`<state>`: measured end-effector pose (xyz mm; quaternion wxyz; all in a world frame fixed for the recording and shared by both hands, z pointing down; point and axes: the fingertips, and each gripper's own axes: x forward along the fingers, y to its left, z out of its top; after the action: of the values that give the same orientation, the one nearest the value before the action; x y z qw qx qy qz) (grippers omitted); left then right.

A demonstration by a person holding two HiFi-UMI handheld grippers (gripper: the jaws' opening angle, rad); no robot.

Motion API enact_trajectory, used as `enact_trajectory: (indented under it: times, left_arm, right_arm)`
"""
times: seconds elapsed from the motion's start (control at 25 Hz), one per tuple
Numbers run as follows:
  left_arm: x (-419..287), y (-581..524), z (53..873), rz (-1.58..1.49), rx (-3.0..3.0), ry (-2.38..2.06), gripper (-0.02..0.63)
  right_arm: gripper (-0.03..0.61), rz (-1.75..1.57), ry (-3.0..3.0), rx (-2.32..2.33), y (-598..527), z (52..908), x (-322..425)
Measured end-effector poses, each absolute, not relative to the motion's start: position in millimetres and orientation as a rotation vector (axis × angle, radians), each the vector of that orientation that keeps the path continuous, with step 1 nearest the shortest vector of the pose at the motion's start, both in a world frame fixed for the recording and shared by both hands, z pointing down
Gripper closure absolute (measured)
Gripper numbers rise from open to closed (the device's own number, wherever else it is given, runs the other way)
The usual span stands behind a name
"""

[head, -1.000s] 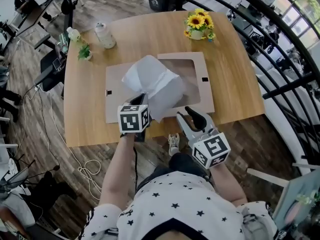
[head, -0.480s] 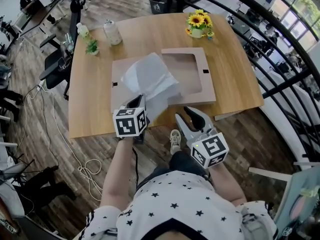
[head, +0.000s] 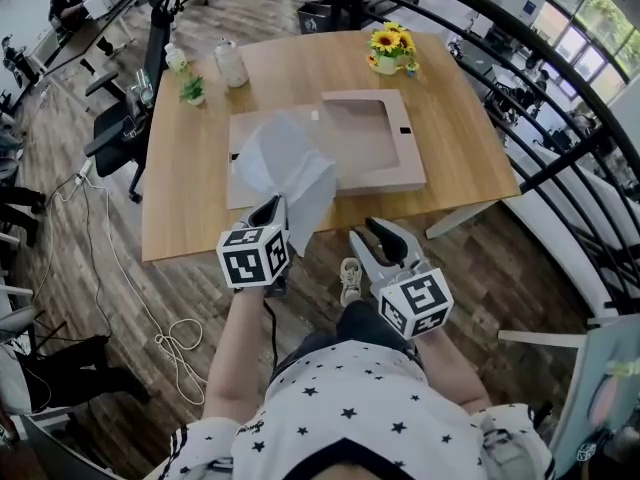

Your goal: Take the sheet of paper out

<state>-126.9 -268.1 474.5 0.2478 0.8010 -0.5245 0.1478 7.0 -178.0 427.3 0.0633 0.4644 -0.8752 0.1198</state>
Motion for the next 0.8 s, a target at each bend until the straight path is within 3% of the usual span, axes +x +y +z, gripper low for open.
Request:
enact_trajectory:
  times: [0.28, 0.56, 0.8]
  left_arm:
    - [-130.5, -215.1, 461.9, 0.356, 2.205, -1.42, 0.607]
    - [-134.7, -156.8, 446.8, 0.296, 2.228, -1.4, 0.607]
    - [-135.3, -112.4, 435.5, 0.238, 2.249, -1.383, 0.607]
  right_arm:
    - [0.489, 0.32, -2.611, 1.457, -136.3, 422.4, 6.0]
    - [0.561, 0.293, -2.599, 1.511, -96.3, 414.6, 2.0]
    - [0.571, 0.271, -2.605, 1.532, -65.1, 411.2, -0.9]
